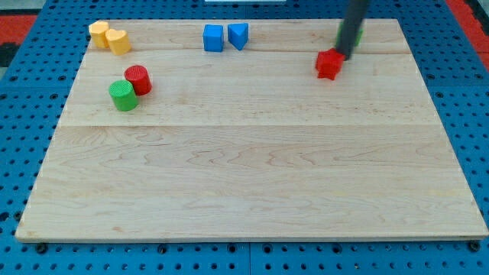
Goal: Push the red star to the bottom center
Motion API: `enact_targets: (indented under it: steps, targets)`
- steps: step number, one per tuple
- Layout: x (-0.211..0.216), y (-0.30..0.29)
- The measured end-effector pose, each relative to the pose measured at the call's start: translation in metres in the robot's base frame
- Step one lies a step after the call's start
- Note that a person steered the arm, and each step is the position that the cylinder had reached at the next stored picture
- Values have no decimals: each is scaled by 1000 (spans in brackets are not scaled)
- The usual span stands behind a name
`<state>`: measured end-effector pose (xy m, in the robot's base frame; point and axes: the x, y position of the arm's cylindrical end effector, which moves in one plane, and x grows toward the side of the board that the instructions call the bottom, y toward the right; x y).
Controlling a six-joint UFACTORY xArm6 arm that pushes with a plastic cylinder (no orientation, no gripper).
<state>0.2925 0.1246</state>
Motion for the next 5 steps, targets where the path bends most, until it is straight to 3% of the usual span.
enact_targets:
  steps: [1, 2, 3, 4, 5]
  targets:
    - [23, -108]
    - [62, -93]
    - [10, -91]
    - [5, -29]
    - [87, -71]
